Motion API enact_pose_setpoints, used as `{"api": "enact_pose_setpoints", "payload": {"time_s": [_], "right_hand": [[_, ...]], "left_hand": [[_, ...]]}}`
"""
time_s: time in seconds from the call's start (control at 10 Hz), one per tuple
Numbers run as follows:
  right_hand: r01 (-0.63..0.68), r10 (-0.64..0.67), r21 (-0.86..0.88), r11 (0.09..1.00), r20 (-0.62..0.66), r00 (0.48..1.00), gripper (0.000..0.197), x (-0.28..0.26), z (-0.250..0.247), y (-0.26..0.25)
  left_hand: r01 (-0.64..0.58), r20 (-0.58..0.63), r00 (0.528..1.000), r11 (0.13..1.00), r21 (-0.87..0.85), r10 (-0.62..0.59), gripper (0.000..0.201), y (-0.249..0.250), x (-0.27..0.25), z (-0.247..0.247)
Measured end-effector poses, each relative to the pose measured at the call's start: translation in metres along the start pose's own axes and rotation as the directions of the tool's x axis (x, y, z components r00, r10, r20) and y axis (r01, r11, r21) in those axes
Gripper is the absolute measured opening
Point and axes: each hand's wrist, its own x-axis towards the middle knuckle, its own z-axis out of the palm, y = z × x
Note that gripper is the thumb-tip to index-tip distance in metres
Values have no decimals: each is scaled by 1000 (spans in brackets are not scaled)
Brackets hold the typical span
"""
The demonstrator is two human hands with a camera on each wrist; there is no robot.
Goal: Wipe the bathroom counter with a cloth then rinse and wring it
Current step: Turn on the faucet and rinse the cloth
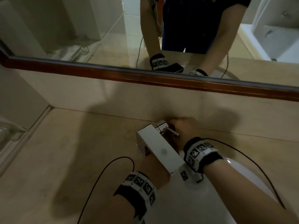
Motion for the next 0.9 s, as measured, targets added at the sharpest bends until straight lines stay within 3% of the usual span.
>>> {"api": "enact_pose_setpoints", "payload": {"time_s": [0.1,0.2,0.3,0.4,0.5,0.6,0.7,0.8,0.9], "right_hand": [[-59,55,178,982,28,998,22,-12,-4,2],[-276,215,422,864,186,959,15,-54,-9,18],[-443,334,568,694,291,897,3,-103,-7,25],[-438,318,683,585,304,898,8,-127,2,20],[-454,279,745,489,359,891,6,-129,7,14],[-381,205,686,620,327,923,12,-124,9,18],[-224,104,623,749,224,969,27,-110,-13,17],[-63,-16,599,798,126,992,38,-86,-39,2],[14,-76,483,876,109,991,32,-68,-56,-10]], "left_hand": [[0,-30,1000,997,-73,-2,47,7,-4,-7],[-183,-109,977,983,27,185,36,23,-30,-16],[-329,-57,944,928,-175,325,35,25,-41,-4],[-314,38,941,911,-266,336,46,33,-50,11],[-240,-71,971,922,-304,229,39,38,-57,15],[-64,-117,993,940,-335,25,23,32,-57,14],[-5,-118,992,927,-374,-42,24,31,-58,15],[147,7,988,908,-393,-157,23,37,-61,17],[299,126,954,821,-486,-273,38,38,-60,19]]}}
